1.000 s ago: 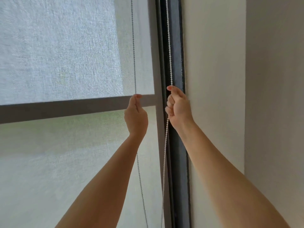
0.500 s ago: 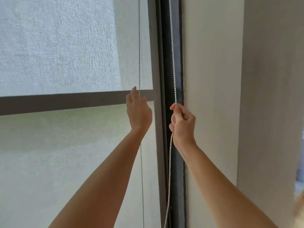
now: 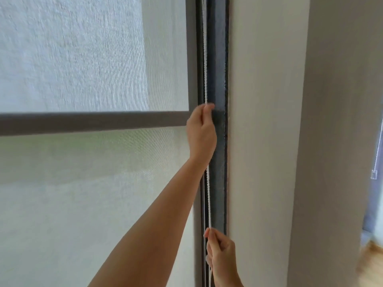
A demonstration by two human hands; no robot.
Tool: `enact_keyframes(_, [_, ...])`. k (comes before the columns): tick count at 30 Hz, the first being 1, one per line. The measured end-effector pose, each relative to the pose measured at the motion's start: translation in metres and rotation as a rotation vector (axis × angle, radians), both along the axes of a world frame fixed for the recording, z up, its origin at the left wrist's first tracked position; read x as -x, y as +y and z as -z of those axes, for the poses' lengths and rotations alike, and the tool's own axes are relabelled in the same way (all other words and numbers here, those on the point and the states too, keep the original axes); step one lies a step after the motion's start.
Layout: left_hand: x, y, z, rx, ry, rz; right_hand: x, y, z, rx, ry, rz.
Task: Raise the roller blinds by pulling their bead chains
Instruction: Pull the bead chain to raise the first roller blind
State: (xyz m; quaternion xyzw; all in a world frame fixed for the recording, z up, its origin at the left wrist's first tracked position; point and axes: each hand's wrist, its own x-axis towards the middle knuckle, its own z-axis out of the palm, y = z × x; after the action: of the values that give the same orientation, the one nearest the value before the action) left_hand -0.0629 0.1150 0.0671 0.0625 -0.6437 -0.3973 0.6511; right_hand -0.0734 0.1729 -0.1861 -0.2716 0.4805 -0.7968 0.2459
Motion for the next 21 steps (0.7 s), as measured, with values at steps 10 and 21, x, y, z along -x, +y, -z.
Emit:
enact_keyframes(10, [-0.006, -0.009, 0.127, 0.115, 0.020, -0.267, 0.060, -0.013, -0.011, -0.564, 0.605, -0.371])
enact_keyframes(21, [0.007, 0.005, 0.242, -0.083, -0.328, -0.151, 0.069, -0.030, -0.341, 0.391, 0.288, -0.400])
